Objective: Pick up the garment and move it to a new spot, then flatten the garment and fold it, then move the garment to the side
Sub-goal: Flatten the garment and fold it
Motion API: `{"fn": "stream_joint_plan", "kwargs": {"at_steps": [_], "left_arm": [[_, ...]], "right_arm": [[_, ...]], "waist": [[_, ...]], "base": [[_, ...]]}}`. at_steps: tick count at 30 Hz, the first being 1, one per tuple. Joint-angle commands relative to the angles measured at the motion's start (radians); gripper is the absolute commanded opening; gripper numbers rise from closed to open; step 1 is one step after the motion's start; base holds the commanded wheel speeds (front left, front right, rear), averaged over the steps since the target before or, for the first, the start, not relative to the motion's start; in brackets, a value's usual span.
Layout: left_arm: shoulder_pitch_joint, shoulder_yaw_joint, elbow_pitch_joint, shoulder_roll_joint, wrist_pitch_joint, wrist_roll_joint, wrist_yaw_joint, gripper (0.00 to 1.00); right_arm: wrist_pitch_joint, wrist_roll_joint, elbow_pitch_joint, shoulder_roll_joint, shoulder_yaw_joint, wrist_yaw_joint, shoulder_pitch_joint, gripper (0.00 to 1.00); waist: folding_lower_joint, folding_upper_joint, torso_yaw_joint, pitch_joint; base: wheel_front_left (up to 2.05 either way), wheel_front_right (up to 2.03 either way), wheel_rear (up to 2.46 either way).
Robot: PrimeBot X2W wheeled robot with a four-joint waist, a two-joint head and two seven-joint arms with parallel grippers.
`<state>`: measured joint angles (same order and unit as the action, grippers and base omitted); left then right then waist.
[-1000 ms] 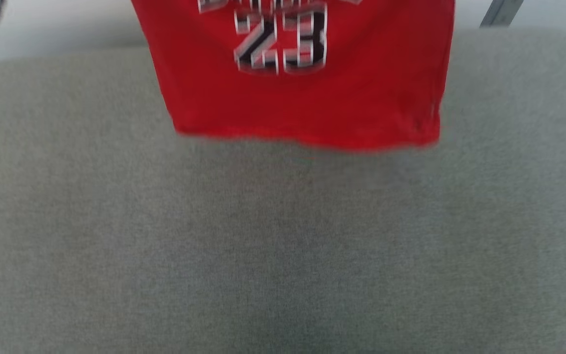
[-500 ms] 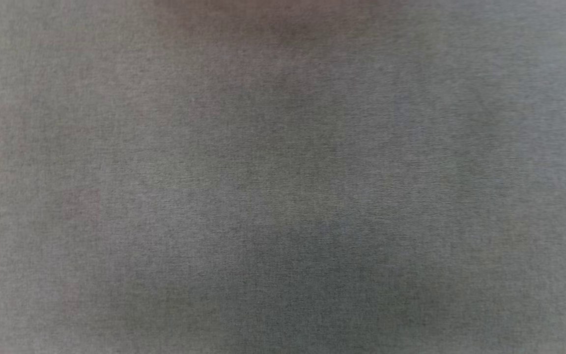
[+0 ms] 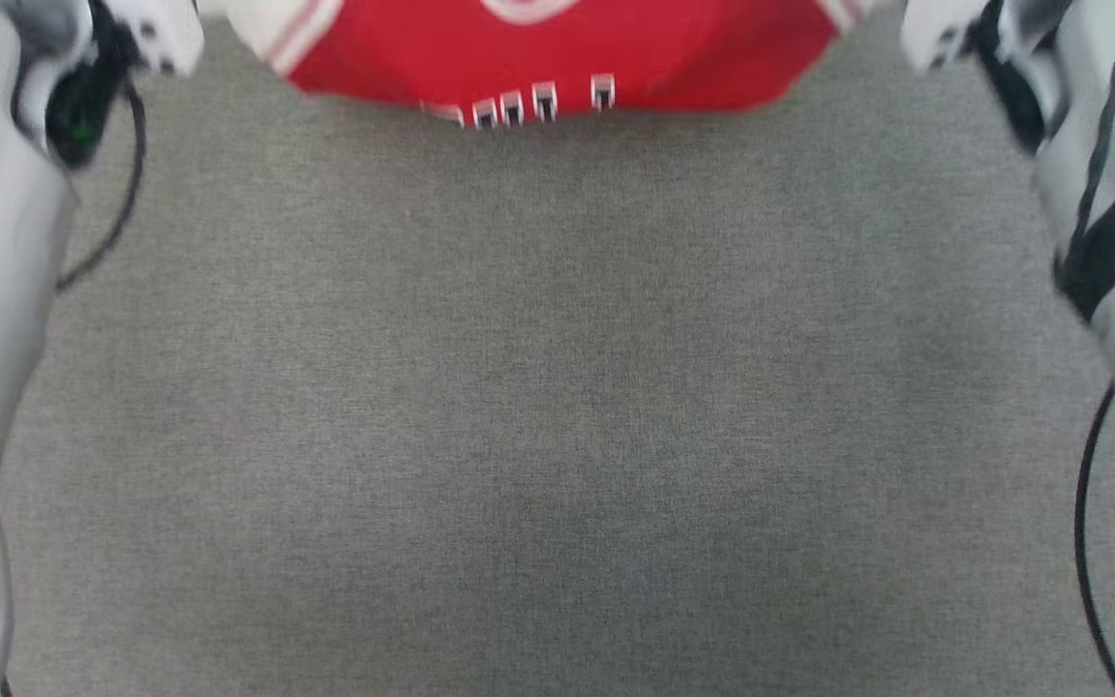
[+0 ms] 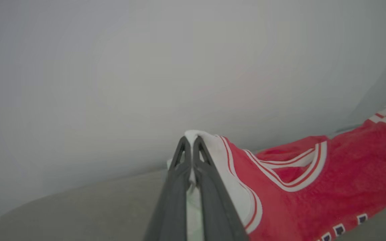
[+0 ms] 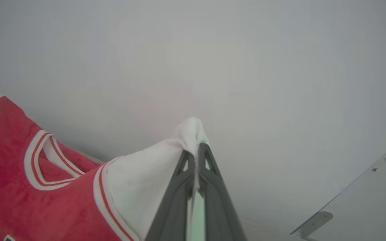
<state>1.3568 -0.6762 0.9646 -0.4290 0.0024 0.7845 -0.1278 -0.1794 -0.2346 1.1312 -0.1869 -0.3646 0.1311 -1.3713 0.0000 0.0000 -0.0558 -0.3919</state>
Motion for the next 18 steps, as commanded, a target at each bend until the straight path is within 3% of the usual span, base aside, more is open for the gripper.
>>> {"fn": "stream_joint_plan", "kwargs": {"at_steps": [1,7,9,14,18], "left_arm": [[-0.052,-0.007,-0.029,-0.018,0.044,0.058,-0.003,0.00],[-0.264,-0.069,-0.221,-0.129,0.241,0.246,-0.003,0.00],[-0.295,-0.072,-0.250,-0.148,0.262,0.266,-0.003,0.00],[-0.464,-0.094,-0.420,-0.249,0.341,0.338,-0.003,0.00],[-0.609,-0.098,-0.560,-0.331,0.366,0.378,0.057,0.00]], "right_arm": [[0.022,-0.050,-0.025,-0.002,-0.029,-0.001,0.050,0.00],[0.163,-0.267,-0.241,-0.103,-0.187,-0.001,0.265,0.00],[0.183,-0.295,-0.285,-0.125,-0.210,-0.001,0.301,0.00],[0.272,-0.412,-0.523,-0.257,-0.271,-0.001,0.474,0.00],[0.351,-0.465,-0.711,-0.370,-0.305,-0.001,0.615,0.00]], "waist": [[0.0000,0.0000,0.000,0.021],[0.0000,0.0000,0.002,0.076],[0.0000,0.0000,0.003,0.082],[0.0000,0.0000,0.006,0.112],[0.0000,0.0000,0.011,0.132]], "base": [[0.00,0.00,0.00],[0.00,0.00,0.00],[0.00,0.00,0.00],[0.00,0.00,0.00],[0.00,0.00,0.00]]}}
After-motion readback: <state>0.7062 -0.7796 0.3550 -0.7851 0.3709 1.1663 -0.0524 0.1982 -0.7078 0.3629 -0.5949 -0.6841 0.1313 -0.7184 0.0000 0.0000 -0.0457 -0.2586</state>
